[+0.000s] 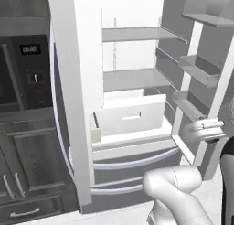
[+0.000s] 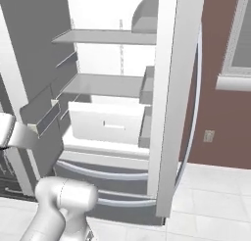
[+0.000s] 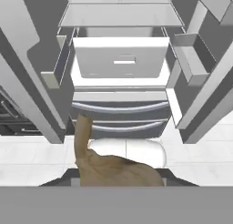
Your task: Grab the garlic and lemon from the fridge, place them in the blender, close the lid, and turn on the blender to create a marinade.
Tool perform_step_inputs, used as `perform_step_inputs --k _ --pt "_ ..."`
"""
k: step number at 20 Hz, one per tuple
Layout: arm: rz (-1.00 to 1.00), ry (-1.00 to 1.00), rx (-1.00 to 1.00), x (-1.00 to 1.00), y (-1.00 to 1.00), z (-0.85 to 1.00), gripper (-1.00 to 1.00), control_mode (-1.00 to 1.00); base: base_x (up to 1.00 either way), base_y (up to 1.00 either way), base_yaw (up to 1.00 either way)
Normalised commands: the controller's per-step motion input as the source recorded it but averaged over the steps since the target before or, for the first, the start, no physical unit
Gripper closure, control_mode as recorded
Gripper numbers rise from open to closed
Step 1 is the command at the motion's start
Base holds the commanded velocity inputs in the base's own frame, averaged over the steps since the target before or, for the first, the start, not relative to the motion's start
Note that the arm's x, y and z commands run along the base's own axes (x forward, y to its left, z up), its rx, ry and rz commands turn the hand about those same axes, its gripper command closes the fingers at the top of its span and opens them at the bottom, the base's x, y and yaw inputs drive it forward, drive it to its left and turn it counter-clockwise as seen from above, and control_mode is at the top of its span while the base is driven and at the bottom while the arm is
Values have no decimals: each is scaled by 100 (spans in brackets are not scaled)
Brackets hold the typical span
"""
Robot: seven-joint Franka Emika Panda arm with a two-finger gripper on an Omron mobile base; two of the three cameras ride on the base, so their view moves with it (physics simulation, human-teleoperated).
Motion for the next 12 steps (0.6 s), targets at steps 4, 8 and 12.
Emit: perform_step_inputs --k 4,8,12 --pt "0 0 0 0 0 0 100 100 -100 0 7" --pt "0 0 0 0 0 0 100 100 -100 0 21" --pt "0 0 0 0 0 0 100 100 -100 0 35"
